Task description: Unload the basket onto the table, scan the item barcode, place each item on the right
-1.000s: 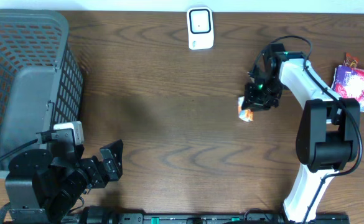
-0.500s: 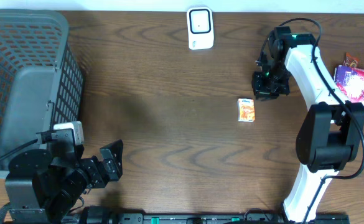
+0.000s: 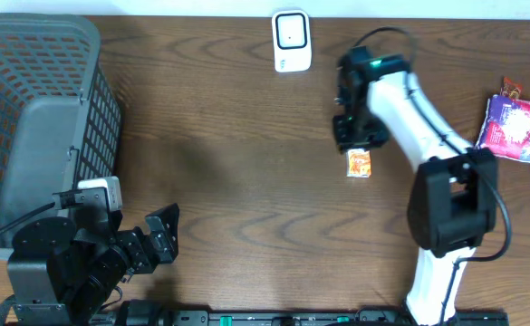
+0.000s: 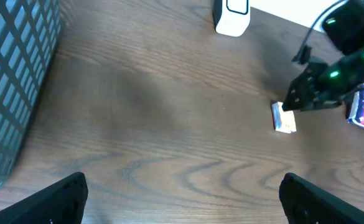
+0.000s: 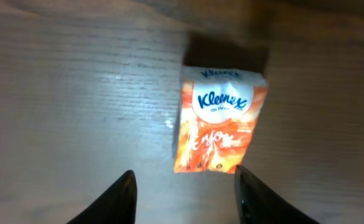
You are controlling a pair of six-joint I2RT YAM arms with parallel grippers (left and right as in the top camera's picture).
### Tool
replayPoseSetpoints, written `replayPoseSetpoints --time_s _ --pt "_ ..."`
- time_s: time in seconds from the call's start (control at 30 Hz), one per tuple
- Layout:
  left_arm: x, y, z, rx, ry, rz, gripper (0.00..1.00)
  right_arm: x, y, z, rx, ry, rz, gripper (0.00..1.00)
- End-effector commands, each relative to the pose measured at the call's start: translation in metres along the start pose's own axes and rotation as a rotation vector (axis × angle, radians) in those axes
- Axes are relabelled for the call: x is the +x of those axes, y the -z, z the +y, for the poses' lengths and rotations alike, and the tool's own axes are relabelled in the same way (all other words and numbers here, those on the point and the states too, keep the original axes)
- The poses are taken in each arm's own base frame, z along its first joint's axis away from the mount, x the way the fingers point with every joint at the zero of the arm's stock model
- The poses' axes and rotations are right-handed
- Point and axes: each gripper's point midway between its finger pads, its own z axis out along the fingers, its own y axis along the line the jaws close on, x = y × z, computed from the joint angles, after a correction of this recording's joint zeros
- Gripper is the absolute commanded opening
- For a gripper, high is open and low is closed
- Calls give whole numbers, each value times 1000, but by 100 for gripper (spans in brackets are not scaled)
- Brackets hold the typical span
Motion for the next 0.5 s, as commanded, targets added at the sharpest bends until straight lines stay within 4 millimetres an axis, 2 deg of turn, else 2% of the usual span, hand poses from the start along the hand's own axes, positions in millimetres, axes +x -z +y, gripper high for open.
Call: replayPoseSetpoints --time_s 0.0,0.17,0.4,0.43,0.47 --pt "-3 3 -3 15 -2 -10 98 1 -1 -24 335 -83 -94 53" --pt "-3 3 -3 15 -2 -10 98 6 -23 -18 380 -85 -125 41" --pt "-3 3 -3 15 -2 -10 98 15 -57 -16 379 -75 -134 41" --pt "-3 3 -3 15 -2 -10 98 16 -60 -16 378 -76 -135 39" --pt "-3 3 -3 15 -2 -10 98 16 -62 -17 377 -78 -137 31"
